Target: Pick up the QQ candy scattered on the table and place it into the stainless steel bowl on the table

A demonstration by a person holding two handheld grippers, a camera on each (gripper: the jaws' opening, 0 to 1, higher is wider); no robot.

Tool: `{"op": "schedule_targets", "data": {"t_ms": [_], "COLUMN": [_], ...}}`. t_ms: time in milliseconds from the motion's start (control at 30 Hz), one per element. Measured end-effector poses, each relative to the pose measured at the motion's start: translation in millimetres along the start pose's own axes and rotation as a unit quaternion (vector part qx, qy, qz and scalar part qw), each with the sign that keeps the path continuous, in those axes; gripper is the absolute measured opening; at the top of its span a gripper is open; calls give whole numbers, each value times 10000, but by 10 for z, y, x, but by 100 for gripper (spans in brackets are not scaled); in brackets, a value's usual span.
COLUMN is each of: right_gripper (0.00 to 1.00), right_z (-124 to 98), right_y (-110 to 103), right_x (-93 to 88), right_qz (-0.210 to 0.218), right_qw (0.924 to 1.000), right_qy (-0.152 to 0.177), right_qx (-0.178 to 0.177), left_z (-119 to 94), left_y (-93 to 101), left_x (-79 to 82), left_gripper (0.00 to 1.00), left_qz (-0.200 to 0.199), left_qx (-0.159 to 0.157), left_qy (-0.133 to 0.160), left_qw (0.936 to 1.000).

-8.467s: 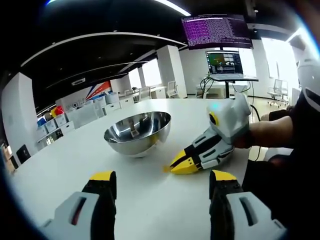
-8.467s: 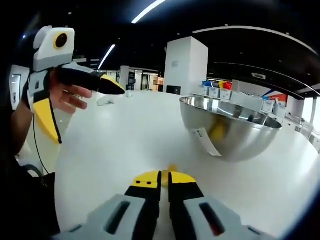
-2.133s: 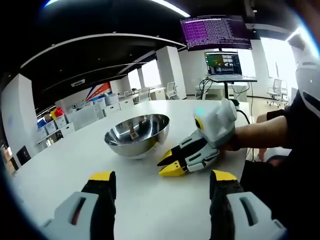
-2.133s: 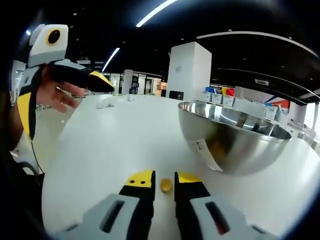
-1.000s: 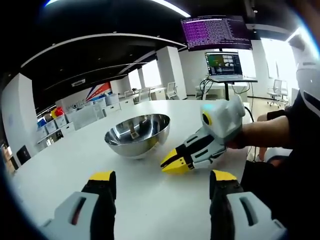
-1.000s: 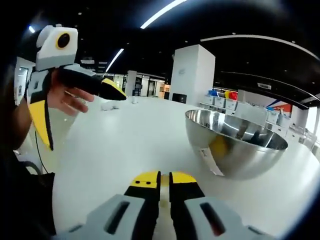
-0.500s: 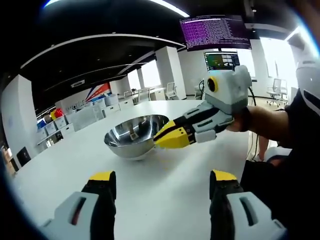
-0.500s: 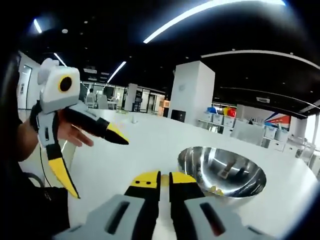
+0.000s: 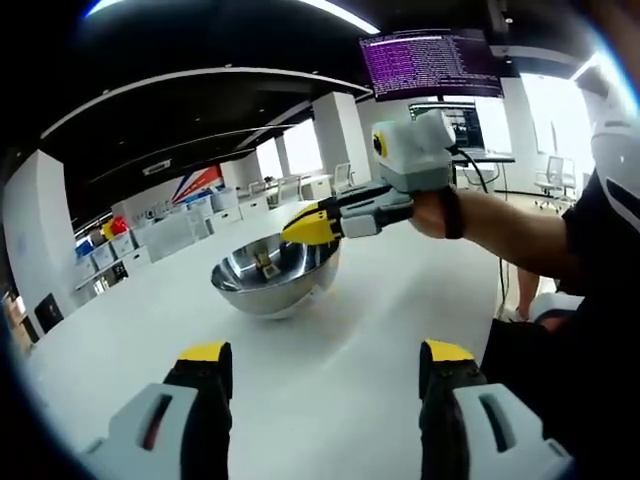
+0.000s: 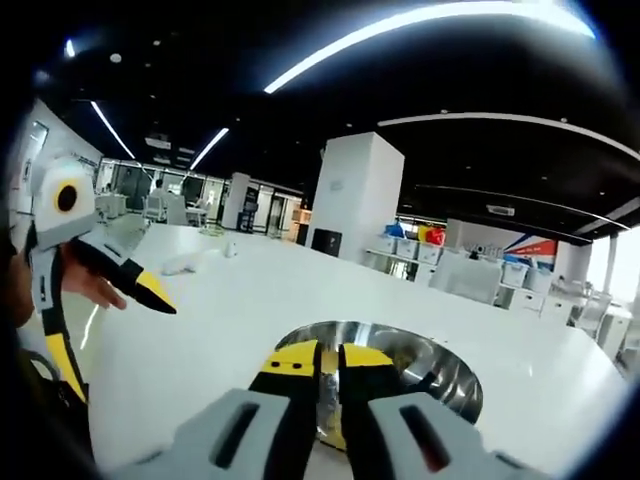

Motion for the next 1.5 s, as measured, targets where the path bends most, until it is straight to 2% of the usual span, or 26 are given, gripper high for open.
{"op": "schedule_targets", "data": {"t_ms": [233,633,733,1400,1500], "right_gripper": [6,6,6,7,13], "right_z": [170,409,418,421,398], "right_y": [161,298,312,353,354], "right_x": [-70,-337,-362,-363,-371], "right_qz": [-2,127,250,238,263], "right_qw": [9998,9983,9979,9978,9976], "right_qy": [-121,-530,-565,-568,-576], "right_qx": [-140,-212,-183,-233,-277], "left_z": [42,43,46,44,41], "left_y": [34,44,52,39,38], "left_x": [24,-8,-6,0,5], "left_gripper": [76,76,76,76,76], "left_qz": [7,-18,-3,-3,7], "left_qx": [-71,-81,-87,-69,-66], "left_qy": [25,-16,-14,-16,-11], "left_qw": [10000,10000,10000,10000,10000]}}
Point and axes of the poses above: the point that each gripper's makers call its tool centre point, and the gripper's own axes: z roughly forward along the fingers, y roughly to its right, x roughly out of its top, the point moved 2 cm from there along -z, roughly backward along the fingers, and after that the axes turned 8 degrees about -y, right-handed, at the moved point
